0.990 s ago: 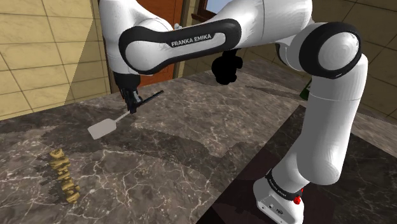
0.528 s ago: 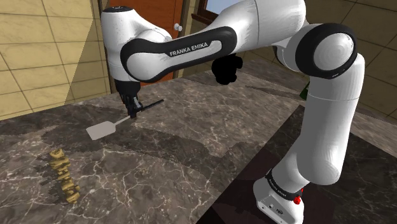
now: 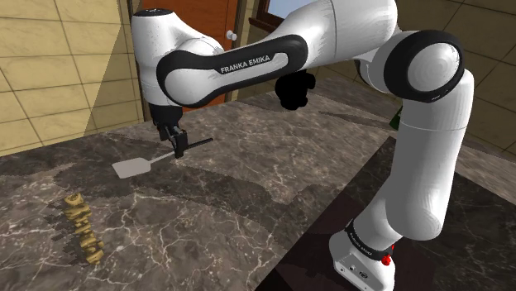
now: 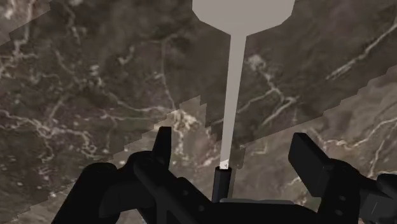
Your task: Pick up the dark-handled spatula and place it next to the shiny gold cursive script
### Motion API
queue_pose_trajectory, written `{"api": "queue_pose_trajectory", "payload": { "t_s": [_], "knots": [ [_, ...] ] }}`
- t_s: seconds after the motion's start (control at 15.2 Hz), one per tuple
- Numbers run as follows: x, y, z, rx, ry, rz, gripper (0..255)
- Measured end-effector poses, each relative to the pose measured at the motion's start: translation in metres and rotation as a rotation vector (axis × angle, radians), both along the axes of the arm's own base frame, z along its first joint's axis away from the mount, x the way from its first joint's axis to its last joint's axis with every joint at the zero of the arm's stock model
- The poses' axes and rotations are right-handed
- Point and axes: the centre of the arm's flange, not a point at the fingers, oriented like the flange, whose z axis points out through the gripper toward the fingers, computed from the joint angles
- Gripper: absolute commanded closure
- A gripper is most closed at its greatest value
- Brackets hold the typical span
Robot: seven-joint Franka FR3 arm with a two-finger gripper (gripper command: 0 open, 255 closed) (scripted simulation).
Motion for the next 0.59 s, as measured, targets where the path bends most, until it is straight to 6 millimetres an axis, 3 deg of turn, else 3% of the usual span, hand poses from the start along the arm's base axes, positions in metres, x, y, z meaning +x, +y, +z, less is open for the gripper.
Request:
{"api": "queue_pose_trajectory", "payload": {
  "t_s": [0.13,0.46,0.59],
  "knots": [
    [0.000,0.000,0.000,0.000,0.000,0.000,0],
    [-0.001,0.003,0.045,0.000,-0.001,0.000,0],
    [-0.001,0.003,0.049,0.000,-0.001,0.000,0]
  ]
}}
